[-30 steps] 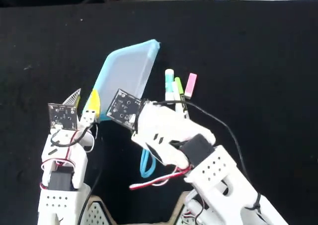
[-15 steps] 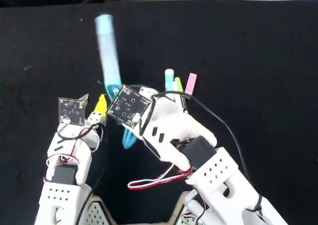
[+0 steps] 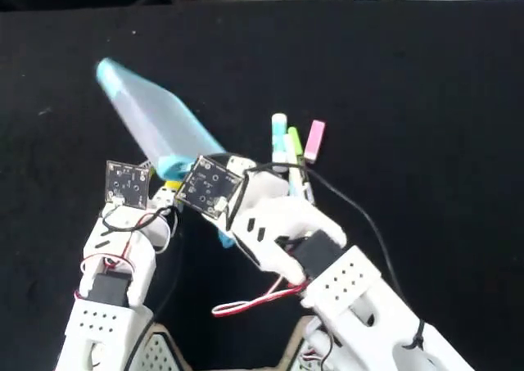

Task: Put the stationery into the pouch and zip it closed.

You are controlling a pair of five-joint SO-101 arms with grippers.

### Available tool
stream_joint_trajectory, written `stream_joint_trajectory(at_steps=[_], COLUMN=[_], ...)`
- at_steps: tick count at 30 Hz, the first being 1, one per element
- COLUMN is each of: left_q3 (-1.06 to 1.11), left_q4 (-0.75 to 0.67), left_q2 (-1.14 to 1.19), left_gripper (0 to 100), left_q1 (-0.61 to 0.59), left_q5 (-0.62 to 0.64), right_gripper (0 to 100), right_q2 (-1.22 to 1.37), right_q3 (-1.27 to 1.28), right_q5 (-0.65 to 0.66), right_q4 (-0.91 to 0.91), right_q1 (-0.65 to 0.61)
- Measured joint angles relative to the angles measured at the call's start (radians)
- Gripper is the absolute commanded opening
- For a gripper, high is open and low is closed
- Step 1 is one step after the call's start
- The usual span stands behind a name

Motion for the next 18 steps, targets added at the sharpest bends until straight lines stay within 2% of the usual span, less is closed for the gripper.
stream_joint_trajectory(at_steps=[4,11,18], left_q3=[-0.037,-0.273,-0.433], left_q4=[0.138,0.417,0.601], left_q2=[0.002,0.0,0.0], left_gripper=[15,15,15], left_q1=[-0.025,-0.186,-0.195], left_q5=[0.0,-0.002,-0.164], right_gripper=[1.1,1.1,1.1], right_q2=[0.0,0.0,0.0], right_q3=[0.032,0.083,0.083], right_q5=[-0.043,-0.106,-0.109], right_q4=[-0.038,-0.163,-0.173], right_q1=[0.0,0.0,0.0])
